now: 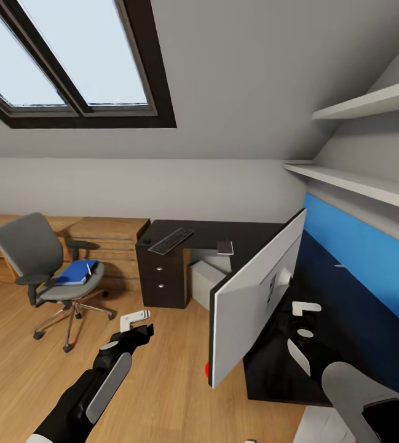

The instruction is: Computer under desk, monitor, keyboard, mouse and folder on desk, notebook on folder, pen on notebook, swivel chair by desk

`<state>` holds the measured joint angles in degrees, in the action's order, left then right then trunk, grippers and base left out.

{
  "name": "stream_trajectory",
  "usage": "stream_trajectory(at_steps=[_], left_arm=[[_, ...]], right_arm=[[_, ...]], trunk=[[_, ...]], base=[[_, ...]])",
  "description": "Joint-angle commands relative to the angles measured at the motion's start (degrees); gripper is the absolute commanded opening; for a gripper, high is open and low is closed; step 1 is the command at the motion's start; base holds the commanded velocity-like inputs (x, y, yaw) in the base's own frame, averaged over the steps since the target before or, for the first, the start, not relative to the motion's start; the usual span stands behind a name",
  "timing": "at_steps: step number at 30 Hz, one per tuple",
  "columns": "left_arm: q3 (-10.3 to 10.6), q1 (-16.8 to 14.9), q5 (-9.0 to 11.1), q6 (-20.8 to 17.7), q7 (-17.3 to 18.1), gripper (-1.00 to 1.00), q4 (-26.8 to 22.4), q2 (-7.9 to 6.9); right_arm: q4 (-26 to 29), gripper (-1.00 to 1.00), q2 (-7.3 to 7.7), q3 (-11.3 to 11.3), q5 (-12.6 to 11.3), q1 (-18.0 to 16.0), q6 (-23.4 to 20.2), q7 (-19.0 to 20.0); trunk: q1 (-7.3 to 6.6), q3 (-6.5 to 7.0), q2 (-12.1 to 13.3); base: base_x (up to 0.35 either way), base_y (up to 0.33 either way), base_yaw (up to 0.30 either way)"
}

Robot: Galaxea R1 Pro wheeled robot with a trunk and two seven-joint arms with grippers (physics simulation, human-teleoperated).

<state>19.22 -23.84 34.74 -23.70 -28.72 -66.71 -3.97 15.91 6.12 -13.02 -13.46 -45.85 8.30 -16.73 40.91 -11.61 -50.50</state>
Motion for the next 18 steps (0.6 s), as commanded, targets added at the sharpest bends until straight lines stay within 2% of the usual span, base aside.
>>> stream_trajectory(at_steps=[1, 12, 18], left_arm=[[0.2, -0.1, 0.5, -0.1, -0.6, 1.00, -0.1, -0.07], [0.2, -0.1, 0.5, -0.1, -0.6, 1.00, -0.1, -0.38], [0.2, -0.1, 0.6, -0.1, -0.6, 1.00, -0.1, -0.82]], right_arm=[[0.0, 1.00, 0.03, -0.5, -0.6, -0.1, 0.2, -0.2], [0.0, 1.00, 0.10, -0.5, -0.6, -0.1, 0.3, -0.4], [0.0, 1.00, 0.12, -0.5, -0.5, -0.1, 0.3, -0.5]], trunk=[[0.01, -0.09, -0.1], [0.01, -0.09, -0.1], [0.01, -0.09, -0.1]], base=[[0.013, 0.010, 0.000], [0.008, 0.001, 0.000], [0.137, -0.093, 0.000]])
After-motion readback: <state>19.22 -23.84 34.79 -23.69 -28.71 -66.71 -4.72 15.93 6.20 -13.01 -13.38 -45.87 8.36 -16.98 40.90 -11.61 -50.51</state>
